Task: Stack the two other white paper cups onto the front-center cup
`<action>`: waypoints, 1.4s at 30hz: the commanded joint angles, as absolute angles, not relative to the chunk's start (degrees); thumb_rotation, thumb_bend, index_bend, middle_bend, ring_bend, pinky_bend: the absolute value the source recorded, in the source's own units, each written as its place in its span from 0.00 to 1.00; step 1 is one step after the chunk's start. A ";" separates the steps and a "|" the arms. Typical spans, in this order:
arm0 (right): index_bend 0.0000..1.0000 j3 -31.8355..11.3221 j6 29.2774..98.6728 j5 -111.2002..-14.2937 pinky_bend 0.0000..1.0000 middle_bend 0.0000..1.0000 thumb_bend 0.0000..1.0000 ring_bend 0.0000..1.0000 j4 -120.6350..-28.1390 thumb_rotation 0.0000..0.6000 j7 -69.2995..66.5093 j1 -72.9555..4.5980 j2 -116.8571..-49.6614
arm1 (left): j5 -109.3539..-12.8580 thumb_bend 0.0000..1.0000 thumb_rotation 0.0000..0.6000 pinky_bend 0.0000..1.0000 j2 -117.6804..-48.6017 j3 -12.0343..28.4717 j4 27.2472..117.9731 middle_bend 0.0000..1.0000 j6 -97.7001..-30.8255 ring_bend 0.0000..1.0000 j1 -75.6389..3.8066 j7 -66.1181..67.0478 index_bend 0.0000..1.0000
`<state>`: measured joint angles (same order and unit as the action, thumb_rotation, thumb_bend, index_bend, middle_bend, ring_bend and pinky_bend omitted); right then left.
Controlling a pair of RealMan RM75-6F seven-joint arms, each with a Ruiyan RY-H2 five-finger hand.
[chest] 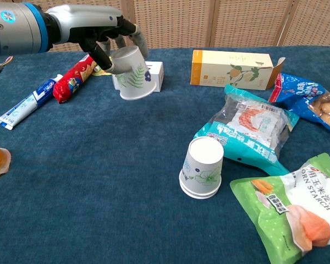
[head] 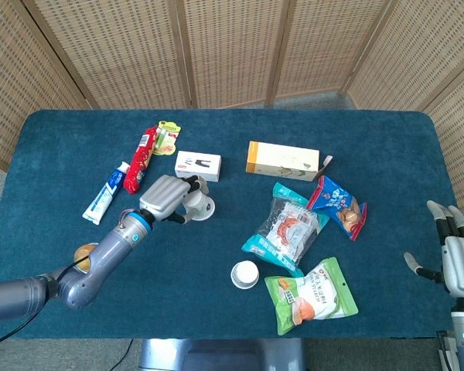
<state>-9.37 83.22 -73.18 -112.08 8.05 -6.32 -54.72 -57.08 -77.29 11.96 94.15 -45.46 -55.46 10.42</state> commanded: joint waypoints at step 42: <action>0.00 -7.77 86.38 -76.49 0.41 0.13 0.28 0.00 -109.31 0.90 0.67 -2.61 -53.34 | -62.12 0.46 1.00 0.53 -80.21 9.98 105.69 0.26 -38.36 0.36 -64.03 11.53 0.29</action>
<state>-7.78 86.42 -76.48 -109.33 0.74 -2.65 -53.36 -62.36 -80.13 10.10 105.67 -38.42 -63.80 11.25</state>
